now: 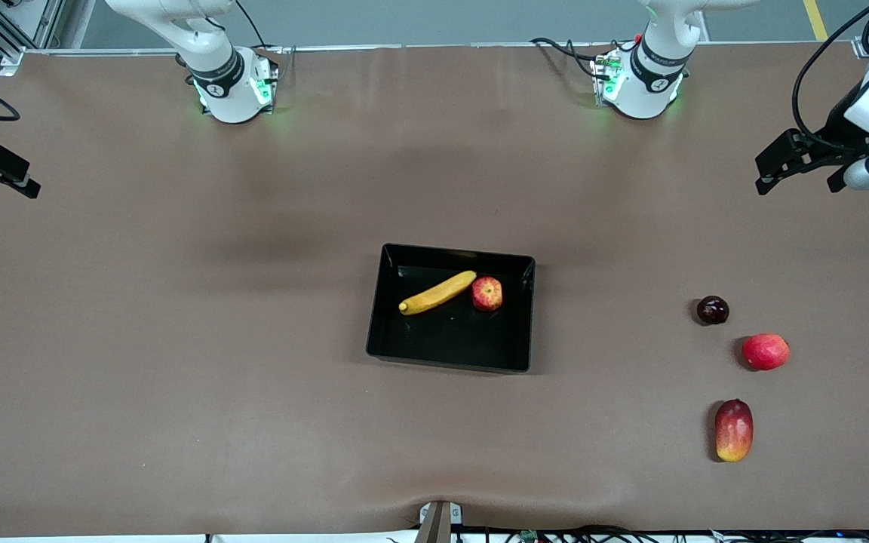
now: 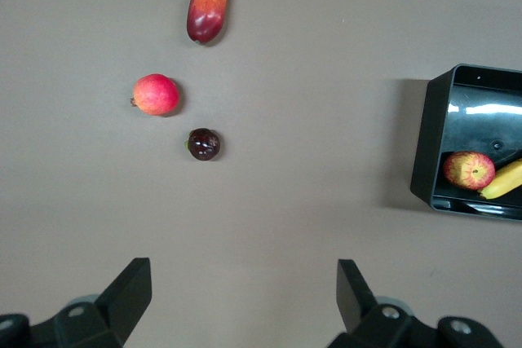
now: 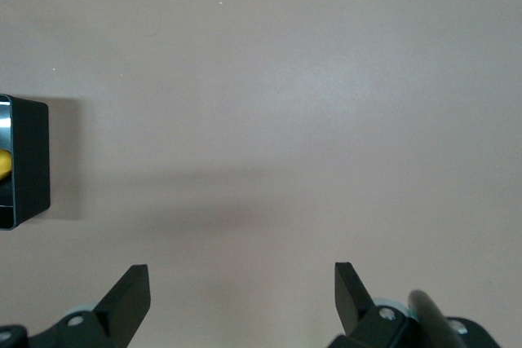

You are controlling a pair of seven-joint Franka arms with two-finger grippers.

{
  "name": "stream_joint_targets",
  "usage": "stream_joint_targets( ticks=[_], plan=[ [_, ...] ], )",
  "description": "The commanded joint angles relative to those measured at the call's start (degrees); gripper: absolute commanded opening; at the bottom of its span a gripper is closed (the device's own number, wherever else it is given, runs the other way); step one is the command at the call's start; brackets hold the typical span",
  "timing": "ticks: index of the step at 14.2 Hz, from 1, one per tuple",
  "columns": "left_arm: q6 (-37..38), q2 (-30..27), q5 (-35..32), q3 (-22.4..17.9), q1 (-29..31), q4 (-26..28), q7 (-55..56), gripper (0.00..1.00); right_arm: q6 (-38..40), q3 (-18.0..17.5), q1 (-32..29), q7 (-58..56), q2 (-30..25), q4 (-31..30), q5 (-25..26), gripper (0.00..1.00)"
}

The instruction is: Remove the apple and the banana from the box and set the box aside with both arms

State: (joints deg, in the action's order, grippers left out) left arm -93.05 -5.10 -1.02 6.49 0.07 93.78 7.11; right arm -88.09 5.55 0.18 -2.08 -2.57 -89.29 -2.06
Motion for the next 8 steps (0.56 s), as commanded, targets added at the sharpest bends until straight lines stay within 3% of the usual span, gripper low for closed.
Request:
stream_joint_targets(
  ticks=[1,8],
  plan=[
    [1.56,0.44,-1.09,-0.42,-0.25,-1.24,-0.08,1.0,0.11,-0.36,-0.88,-0.46,0.2,0.34,-1.19,1.0],
    [2.52,0.36,-0.39,-0.16,-0.34,-1.59,0.27,1.0,0.11,-0.36,-0.88,-0.46,0.2,0.34,-1.19,1.0]
  ],
)
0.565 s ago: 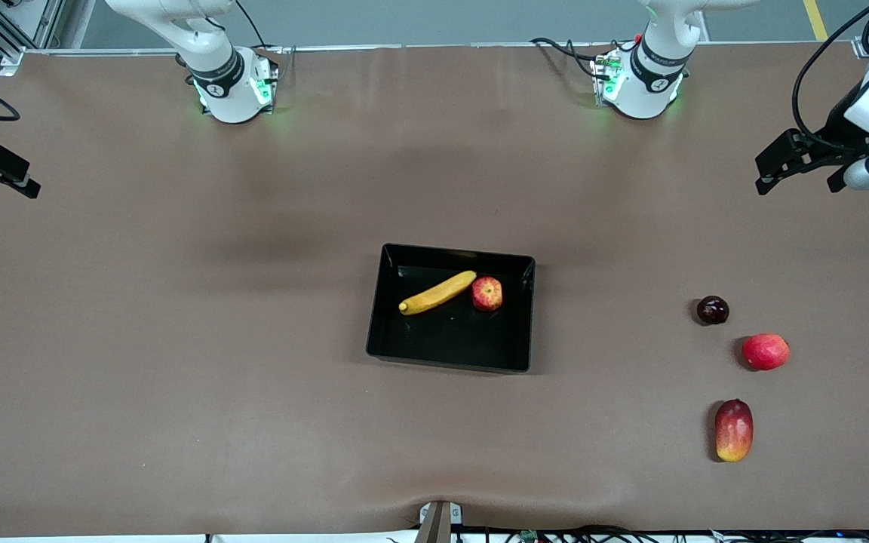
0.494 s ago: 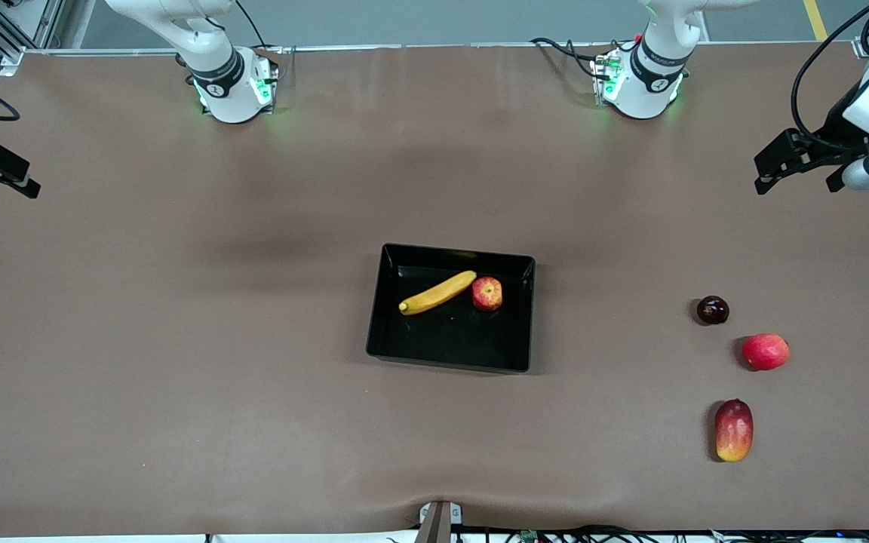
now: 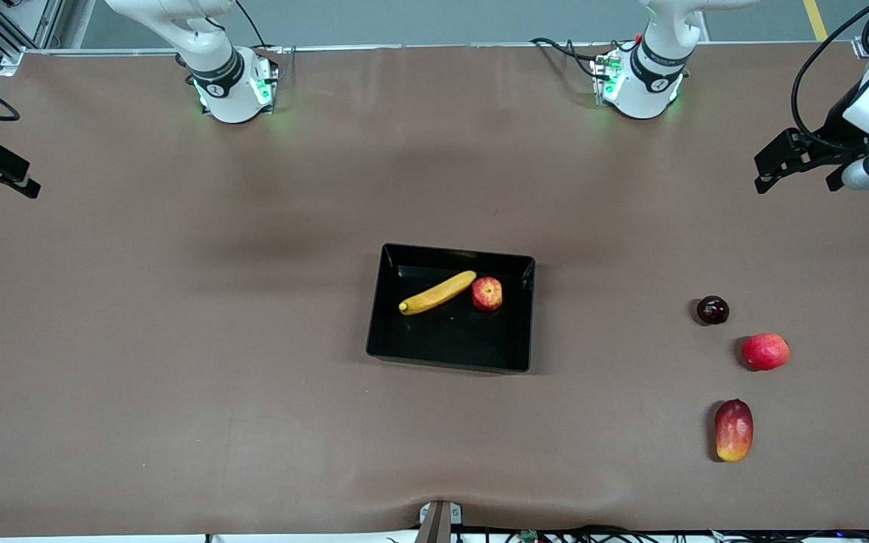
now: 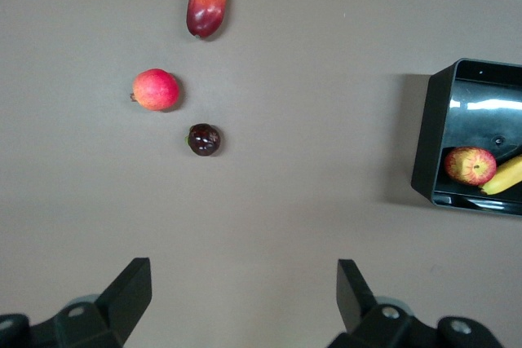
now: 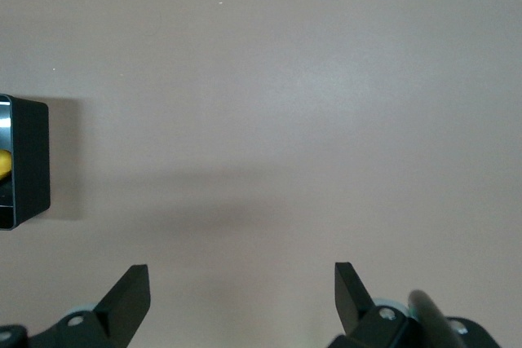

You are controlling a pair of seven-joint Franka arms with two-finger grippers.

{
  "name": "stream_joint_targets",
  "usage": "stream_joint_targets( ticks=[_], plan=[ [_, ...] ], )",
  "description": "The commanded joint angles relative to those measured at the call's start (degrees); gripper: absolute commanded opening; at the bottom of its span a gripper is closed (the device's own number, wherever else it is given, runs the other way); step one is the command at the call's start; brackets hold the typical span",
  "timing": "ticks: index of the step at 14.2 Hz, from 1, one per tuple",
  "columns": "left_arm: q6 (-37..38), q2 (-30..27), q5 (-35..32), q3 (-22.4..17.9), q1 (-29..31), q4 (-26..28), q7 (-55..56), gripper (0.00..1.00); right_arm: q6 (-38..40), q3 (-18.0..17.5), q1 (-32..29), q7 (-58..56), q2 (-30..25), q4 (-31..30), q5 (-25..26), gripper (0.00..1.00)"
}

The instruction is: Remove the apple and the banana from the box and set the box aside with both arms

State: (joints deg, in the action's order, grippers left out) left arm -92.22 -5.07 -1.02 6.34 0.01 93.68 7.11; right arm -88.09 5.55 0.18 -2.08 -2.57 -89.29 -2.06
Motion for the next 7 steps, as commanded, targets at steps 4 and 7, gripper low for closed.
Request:
stream_joint_targets(
  ticks=[4,7],
  plan=[
    [1.6,1.63,-0.12,2.43,-2.11,-0.34,0.97,1.0,0.11,-0.37,-0.88,-0.46,0.19,0.34,-1.19,1.0],
    [-0.93,5.23,-0.12,8.49,-2.38,0.19,5.54,1.0,0.11,-0.37,-0.88,-0.46,0.28,0.34,-1.28,1.0]
  ],
)
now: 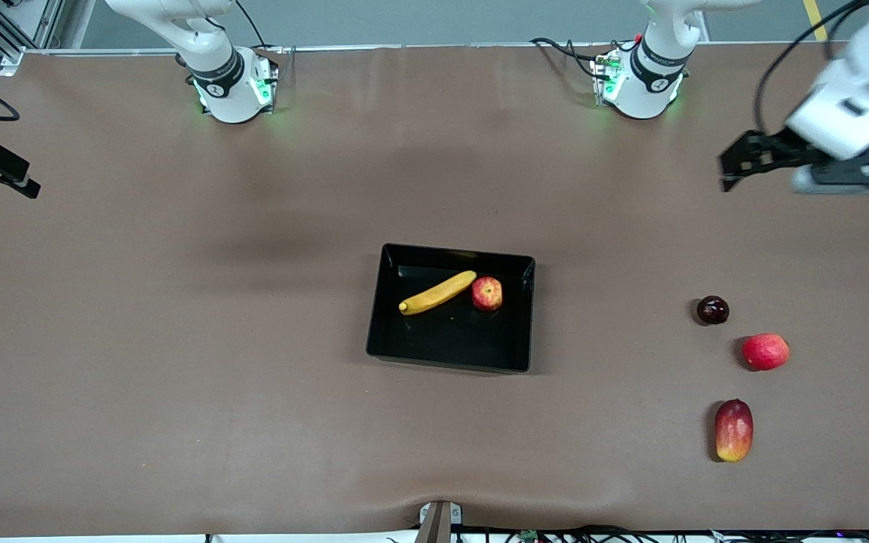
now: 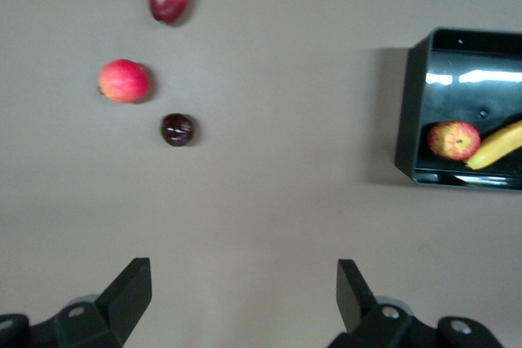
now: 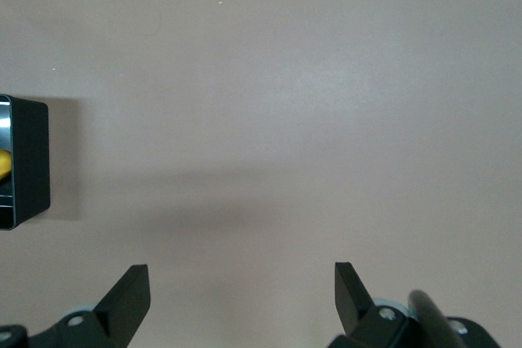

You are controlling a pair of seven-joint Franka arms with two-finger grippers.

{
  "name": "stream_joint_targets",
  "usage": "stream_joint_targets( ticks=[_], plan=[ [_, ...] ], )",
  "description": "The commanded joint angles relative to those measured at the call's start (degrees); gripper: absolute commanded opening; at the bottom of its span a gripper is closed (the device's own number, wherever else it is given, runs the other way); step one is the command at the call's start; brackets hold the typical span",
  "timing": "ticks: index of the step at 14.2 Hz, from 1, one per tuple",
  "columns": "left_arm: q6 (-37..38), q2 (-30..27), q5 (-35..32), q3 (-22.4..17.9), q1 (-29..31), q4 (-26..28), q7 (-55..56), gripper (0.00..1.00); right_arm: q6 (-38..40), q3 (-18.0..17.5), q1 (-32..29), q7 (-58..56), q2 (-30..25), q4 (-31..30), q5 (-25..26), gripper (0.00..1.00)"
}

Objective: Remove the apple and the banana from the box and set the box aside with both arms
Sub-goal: 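Reach the left gripper into the black tray and grasp the apple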

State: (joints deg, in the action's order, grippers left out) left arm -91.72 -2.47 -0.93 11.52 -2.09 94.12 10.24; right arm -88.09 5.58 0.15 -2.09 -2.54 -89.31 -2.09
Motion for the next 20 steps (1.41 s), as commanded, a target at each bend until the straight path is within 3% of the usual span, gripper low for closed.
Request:
stream_joint_targets(
  ticks=[1,7,10,12,16,20],
  plan=[
    [-3.27,3.87,-0.21,5.43,-0.29,0.53,3.37,1.0,0.11,-0.39,-0.86,-0.46,0.34,0.37,-1.16,1.0],
    [-15.67,13.53,-0.73,14.49,-1.77,2.48,18.3,1.0,0.02,-0.39,-0.95,-0.46,0.34,0.37,-1.16,1.0],
    [-20.93,19.24,-2.05,14.59,-7.22,2.65,27.08,1.0,0.02,-0.3,-1.47,-0.46,0.34,0.37,-1.16,1.0],
    [-24.45,23.28,-7.56,14.59,-10.64,2.74,33.32,1.0,0.11,-0.3,-1.74,-0.46,0.34,0.37,-1.25,1.0],
    [-32.62,30.67,-13.81,14.59,-13.03,2.65,47.56,1.0,0.11,-0.3,-1.74,-0.46,0.43,0.37,-1.25,1.0],
    [-38.0,37.09,-19.44,14.59,-13.56,2.48,52.68,1.0,0.11,-0.3,-1.74,-0.46,0.43,0.37,-1.25,1.0]
  ],
)
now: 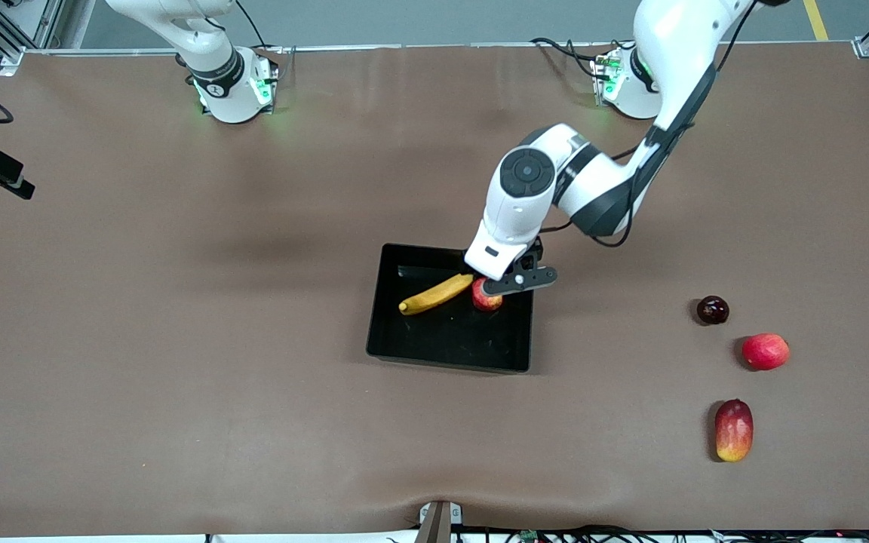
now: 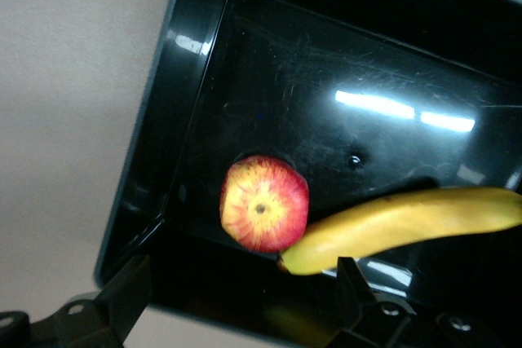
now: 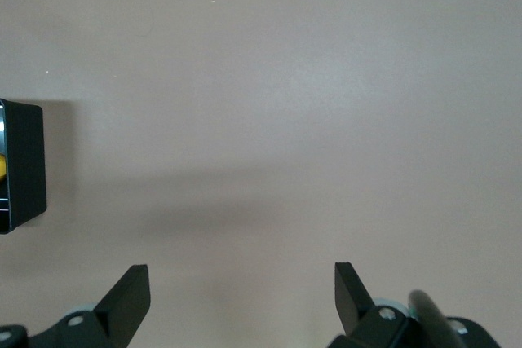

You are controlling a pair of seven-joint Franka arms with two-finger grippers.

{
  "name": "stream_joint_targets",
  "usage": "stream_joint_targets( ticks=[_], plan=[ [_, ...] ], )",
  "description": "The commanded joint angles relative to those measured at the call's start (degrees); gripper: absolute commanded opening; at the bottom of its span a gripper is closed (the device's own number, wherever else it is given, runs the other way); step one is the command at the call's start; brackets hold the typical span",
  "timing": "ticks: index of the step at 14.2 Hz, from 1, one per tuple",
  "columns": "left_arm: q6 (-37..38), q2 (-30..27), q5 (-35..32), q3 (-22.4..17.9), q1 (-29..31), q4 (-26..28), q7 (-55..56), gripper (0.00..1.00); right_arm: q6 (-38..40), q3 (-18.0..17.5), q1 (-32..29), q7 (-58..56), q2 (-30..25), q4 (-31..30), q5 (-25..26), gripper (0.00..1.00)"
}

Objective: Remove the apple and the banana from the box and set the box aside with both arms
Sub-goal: 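Reach the left gripper into the black tray and grasp the apple, then carry the apple with the left gripper beside the red apple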

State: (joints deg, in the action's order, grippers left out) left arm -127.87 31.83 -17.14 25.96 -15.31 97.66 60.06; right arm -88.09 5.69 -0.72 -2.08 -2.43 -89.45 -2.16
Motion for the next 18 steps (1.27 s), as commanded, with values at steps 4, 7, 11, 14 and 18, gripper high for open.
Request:
stream_joint_targets(
  ticks=[4,7,11,14,18],
  plan=[
    [-7.55,7.62,-6.76,-0.03,-0.34,-1.24,5.85,1.0,0.03,-0.42,-0.86,-0.46,0.32,0.5,-1.18,1.0],
    [-8.45,8.59,-7.12,-0.12,-0.34,-1.24,6.74,0.93,-0.06,-0.42,-0.86,-0.46,0.32,0.77,-1.18,1.0],
    [-8.53,8.95,-7.12,-0.21,-0.16,-1.51,6.57,0.32,-0.15,-0.42,-0.95,-0.46,0.76,0.94,-1.18,1.0],
    [-8.18,8.33,-7.21,-0.3,-0.16,-1.5,5.95,0.0,-0.32,-0.42,-1.04,-0.55,1.02,1.29,-1.97,1.0],
    [-6.08,4.3,-7.3,0.05,0.28,-1.68,5.95,0.0,-0.24,-0.42,-1.65,-0.64,1.73,1.82,-3.29,1.0]
  ],
)
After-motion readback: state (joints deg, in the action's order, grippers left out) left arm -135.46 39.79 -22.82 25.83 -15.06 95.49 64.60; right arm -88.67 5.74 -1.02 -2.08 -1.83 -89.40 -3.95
